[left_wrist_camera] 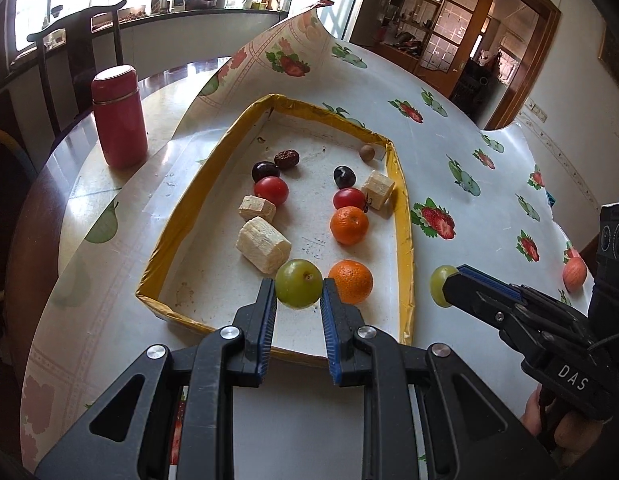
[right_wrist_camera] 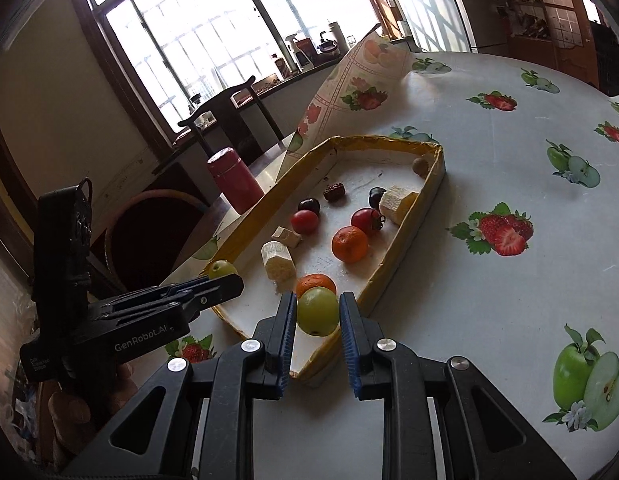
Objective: Organize fruits
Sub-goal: 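Carry both green grapes over the tray with both tools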
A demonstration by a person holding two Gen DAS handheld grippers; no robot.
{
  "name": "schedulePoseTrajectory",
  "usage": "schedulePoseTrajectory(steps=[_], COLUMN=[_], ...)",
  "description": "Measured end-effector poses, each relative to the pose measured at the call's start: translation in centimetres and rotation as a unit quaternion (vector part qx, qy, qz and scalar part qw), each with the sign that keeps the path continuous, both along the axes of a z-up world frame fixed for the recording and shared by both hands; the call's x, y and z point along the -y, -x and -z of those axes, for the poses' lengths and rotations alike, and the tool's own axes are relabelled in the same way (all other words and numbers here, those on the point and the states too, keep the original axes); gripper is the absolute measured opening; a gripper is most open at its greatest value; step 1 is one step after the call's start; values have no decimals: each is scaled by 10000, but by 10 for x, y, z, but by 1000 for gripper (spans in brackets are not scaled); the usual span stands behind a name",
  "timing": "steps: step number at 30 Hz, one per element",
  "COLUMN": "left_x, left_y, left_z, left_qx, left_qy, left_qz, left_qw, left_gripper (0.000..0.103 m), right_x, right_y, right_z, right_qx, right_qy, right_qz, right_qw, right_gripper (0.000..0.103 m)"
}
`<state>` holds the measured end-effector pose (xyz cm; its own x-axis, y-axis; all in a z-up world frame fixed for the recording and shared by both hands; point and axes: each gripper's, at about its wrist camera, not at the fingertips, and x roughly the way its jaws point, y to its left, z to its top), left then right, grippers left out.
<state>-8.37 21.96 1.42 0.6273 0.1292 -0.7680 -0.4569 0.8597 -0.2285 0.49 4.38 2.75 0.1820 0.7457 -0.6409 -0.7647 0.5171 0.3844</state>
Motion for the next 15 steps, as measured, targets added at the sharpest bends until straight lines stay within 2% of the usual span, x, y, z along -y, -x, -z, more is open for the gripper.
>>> schedulePoseTrajectory(steps=[5, 15], left_x=[-8, -2], left_y=[-3, -22], left_z=[6, 16], left_qx=[-36, -213], left_qy=[120, 59], left_qz=[21, 245], left_qw=[9999, 9995], left_gripper=[20, 20], right_x=[-29, -63], right_y=[-8, -27], right_z=[3, 17], right_qx=[29, 122], right_qy=[92, 429], right_qz=[-99, -186], right_qw=[9999, 9988], right_gripper=[22, 22])
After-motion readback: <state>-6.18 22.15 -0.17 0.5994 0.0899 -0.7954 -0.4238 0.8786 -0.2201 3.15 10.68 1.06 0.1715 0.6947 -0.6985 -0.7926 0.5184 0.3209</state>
